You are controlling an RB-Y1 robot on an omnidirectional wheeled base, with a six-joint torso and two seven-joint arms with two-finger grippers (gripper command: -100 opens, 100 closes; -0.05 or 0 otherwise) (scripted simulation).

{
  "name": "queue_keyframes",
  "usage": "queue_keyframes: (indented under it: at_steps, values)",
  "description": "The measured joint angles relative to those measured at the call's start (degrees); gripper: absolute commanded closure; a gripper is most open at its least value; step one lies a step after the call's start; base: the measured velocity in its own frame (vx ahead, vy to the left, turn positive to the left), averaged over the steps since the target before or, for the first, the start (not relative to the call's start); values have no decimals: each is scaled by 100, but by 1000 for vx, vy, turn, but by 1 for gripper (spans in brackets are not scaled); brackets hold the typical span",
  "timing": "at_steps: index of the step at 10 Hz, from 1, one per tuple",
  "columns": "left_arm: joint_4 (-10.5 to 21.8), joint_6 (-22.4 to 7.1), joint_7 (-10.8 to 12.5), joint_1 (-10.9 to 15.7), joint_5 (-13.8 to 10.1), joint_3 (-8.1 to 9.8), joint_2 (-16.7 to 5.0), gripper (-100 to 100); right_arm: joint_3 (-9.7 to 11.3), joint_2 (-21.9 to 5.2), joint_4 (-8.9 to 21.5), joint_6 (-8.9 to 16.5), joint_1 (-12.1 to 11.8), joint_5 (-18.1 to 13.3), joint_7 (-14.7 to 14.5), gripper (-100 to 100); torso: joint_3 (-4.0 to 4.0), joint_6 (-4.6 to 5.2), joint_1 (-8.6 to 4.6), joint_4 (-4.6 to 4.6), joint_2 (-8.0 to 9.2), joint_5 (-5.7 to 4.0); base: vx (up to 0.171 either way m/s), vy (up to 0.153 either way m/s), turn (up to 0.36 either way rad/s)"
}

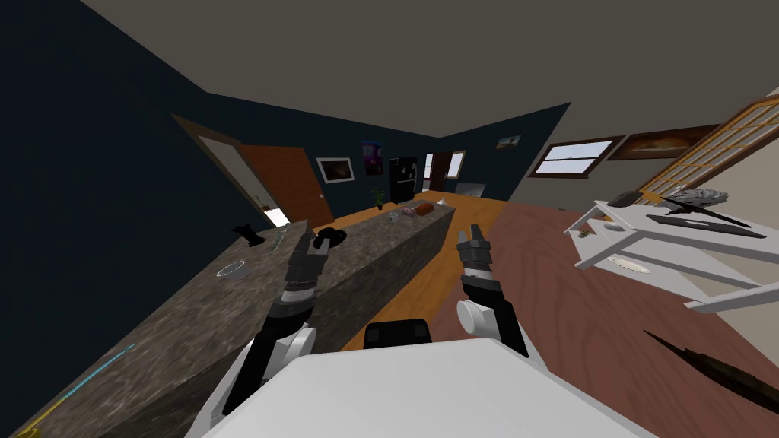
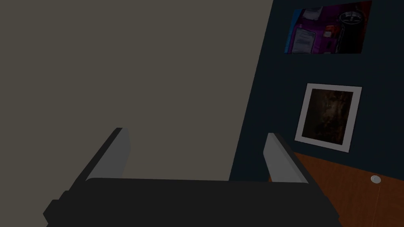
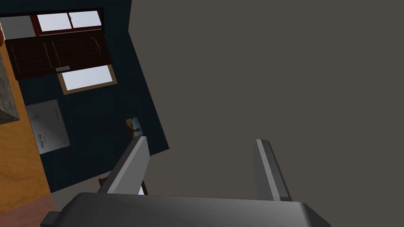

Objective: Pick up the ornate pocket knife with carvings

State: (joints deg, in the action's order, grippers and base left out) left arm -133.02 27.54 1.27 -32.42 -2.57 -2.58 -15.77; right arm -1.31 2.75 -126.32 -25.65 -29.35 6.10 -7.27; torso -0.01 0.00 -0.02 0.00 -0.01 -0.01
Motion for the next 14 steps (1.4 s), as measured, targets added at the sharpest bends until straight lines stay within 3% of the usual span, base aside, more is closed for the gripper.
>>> queue_keyframes:
  at_steps: [5,14]
  values:
    - [73,-170,-39,-135,-109,93,-710,-100,0,0,0,0,0,0,0,0,0,-1,0,0,0,0,4,-13,-39]
    - [218,-515,-106,-516,-365,320,-2210,-100,0,0,0,0,0,0,0,0,0,0,-4,0,-1,-1,4,-16,-42]
